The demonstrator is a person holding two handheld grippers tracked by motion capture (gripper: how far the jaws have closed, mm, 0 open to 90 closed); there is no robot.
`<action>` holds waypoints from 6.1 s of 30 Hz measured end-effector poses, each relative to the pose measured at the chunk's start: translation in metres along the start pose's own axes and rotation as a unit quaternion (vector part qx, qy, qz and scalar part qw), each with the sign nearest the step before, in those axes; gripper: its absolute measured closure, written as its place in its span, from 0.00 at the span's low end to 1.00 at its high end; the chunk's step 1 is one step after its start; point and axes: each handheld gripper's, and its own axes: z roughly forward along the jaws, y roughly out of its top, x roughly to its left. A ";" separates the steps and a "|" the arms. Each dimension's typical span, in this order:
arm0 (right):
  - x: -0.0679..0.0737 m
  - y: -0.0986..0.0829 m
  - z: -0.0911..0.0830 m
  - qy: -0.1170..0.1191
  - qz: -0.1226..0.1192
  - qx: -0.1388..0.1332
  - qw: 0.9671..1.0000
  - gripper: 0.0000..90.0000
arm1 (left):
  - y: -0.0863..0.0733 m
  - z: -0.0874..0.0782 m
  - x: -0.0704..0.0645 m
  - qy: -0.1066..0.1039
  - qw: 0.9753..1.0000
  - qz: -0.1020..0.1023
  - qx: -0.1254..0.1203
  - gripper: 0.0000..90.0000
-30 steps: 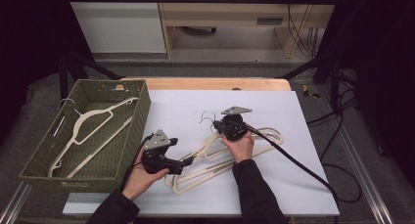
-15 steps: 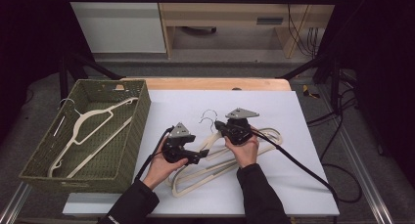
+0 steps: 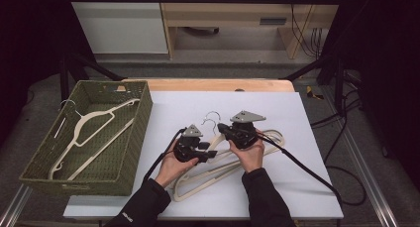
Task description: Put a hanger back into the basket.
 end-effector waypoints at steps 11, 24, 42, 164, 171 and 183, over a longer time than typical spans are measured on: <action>0.004 0.001 -0.009 -0.001 -0.005 0.000 1.000 0.99 | 0.002 -0.003 -0.009 -0.020 1.000 -0.002 0.001 0.88; 0.008 -0.004 -0.053 0.025 -0.026 -0.022 0.999 0.89 | 0.004 -0.013 -0.027 -0.028 1.000 0.000 -0.007 0.92; 0.002 -0.023 -0.112 0.010 -0.020 -0.068 0.997 0.20 | 0.007 -0.031 -0.062 -0.024 0.999 0.047 -0.010 0.96; -0.021 -0.054 -0.133 -0.018 0.004 -0.067 0.998 0.08 | -0.068 -0.313 0.148 0.191 0.979 -0.070 -0.033 0.95; -0.021 -0.054 -0.134 -0.017 0.003 -0.068 0.998 0.08 | -0.080 -0.296 0.154 0.181 0.979 -0.094 -0.018 0.95; -0.021 -0.054 -0.135 -0.018 0.005 -0.069 0.997 0.08 | -0.096 -0.286 0.159 0.175 0.976 -0.130 -0.014 0.92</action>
